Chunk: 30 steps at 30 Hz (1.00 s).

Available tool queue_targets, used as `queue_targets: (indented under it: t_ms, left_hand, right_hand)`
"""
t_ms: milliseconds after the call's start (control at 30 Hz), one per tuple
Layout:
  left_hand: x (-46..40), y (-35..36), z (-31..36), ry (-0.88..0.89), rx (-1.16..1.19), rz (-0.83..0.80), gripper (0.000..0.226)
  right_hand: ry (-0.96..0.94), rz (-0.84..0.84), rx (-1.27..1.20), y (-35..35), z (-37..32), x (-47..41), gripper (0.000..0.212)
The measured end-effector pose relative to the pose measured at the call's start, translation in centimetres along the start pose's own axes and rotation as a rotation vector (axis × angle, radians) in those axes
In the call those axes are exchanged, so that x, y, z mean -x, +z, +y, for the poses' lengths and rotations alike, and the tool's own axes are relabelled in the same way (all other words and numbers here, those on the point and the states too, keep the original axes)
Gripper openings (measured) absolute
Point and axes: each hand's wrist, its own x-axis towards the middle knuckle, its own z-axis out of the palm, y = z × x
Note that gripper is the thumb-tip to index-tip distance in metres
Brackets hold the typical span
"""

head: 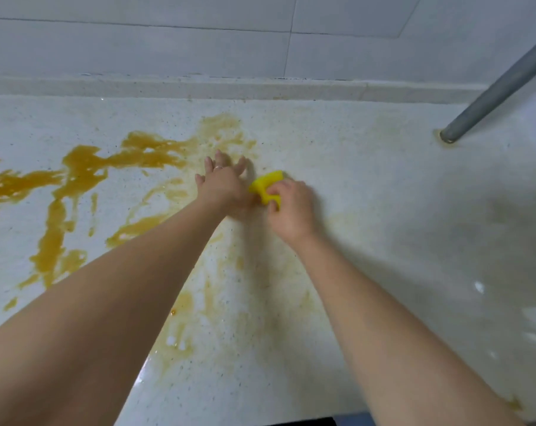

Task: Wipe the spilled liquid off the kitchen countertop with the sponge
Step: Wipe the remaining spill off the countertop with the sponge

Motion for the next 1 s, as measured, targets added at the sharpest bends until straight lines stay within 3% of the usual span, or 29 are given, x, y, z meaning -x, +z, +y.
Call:
queue_targets:
  t_ms: [67,200,233,333,400,533,567,667,733,867,900,1000]
  left_hand:
    - [1.0,0.5,-0.5,-0.019,0.029,-0.021,0.069]
    - [3.0,1.4,-0.7,-0.006,0.015,-0.089,0.084]
    - [3.1,1.4,-0.7,-0.003,0.014,-0.083,0.086]
    - [3.1,1.4,-0.9,-0.006,0.026,-0.077,0.087]
    - [3.0,1.5,-1.0,0.009,0.033,-0.059,0.087]
    - [3.0,1.8,-1.3,0.021,0.017,-0.048,0.087]
    - [2.9,1.6,-1.3,0.015,0.024,-0.047,0.086]
    - [3.1,1.5,-1.0,0.003,0.041,-0.043,0.082]
    - [3.3,1.6,-0.9,0.001,0.039,-0.040,0.083]
    - [3.2,1.6,-1.1,0.006,0.035,-0.046,0.087]
    - [3.2,1.6,-1.1,0.003,0.039,-0.044,0.086]
    - [3.1,1.6,-1.0,-0.002,0.052,-0.032,0.084]
  right_hand:
    - [-0.037,0.056,0.016,0.2,0.7,0.8,0.028]
    - [0.435,0.284,0.034,-2.1,6.3,1.8,0.031]
    - [0.400,0.274,0.022,-1.7,5.2,2.2,0.031]
    - [-0.001,0.094,-0.041,1.2,0.2,3.6,0.027]
    - [-0.062,0.111,-0.025,1.1,0.8,4.0,0.026]
    - [0.460,0.286,-0.049,-2.1,5.5,3.0,0.032]
    - [0.456,0.273,-0.053,-1.9,4.4,3.0,0.031]
    - [0.086,0.037,-0.080,0.5,0.0,4.2,0.027]
    - [-0.019,0.000,-0.046,0.5,0.4,4.7,0.026]
    - [0.435,0.218,-0.006,-2.3,5.5,3.1,0.031]
    - [0.437,0.209,-0.004,-2.3,4.9,3.1,0.032]
    - [0.023,-0.045,0.004,0.2,0.6,4.4,0.031]
